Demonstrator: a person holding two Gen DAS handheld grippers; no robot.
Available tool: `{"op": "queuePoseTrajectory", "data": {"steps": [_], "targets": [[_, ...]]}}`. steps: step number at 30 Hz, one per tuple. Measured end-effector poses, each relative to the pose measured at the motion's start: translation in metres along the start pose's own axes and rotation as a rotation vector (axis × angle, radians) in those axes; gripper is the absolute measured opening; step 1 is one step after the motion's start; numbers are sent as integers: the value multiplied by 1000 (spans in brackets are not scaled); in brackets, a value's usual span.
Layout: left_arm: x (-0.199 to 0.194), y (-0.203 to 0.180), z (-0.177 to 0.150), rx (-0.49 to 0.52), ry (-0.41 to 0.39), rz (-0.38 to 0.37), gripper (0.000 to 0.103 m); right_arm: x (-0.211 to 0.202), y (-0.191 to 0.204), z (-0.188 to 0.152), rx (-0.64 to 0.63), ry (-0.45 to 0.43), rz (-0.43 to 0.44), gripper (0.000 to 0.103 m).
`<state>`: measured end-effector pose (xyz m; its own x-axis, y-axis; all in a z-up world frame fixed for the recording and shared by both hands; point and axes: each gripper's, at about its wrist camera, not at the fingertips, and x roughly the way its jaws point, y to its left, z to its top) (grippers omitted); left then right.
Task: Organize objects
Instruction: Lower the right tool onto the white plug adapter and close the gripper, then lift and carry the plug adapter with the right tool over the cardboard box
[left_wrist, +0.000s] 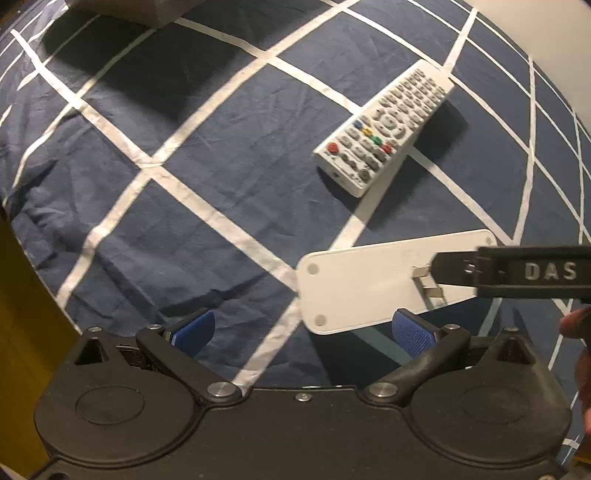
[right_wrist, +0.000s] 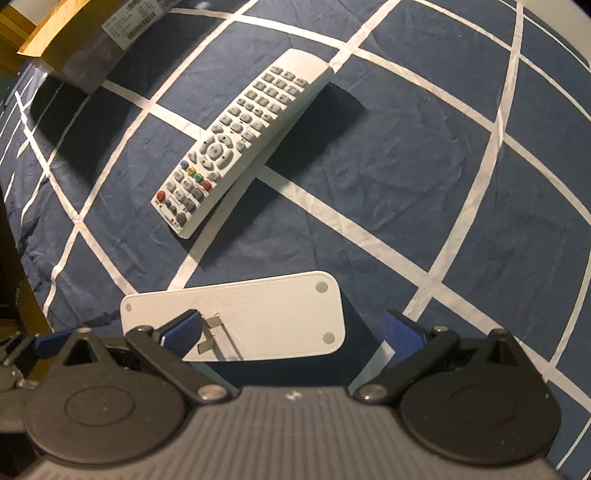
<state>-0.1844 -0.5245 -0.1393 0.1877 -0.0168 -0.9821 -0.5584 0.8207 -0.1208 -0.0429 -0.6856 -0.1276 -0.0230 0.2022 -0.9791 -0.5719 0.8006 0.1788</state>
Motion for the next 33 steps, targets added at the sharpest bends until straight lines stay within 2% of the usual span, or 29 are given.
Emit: {"op": "queuePoseTrajectory", "data": {"steps": [5, 10, 12, 22, 33], "targets": [[5, -5, 0, -7, 6, -24, 103, 5, -3, 2, 7, 3, 21, 100], [7, -8, 2, -24, 4, -50, 103, 7, -1, 2, -14, 7, 43, 89], [8, -10, 2, -27, 2, -60, 103, 7, -1, 3, -20, 10, 64, 82], [11, -18, 6, -43, -6, -101, 103, 6, 2, 3, -24, 9, 63, 81], [17, -17, 11, -54, -15, -103, 103, 6, 6, 2, -30, 10, 62, 81]]}}
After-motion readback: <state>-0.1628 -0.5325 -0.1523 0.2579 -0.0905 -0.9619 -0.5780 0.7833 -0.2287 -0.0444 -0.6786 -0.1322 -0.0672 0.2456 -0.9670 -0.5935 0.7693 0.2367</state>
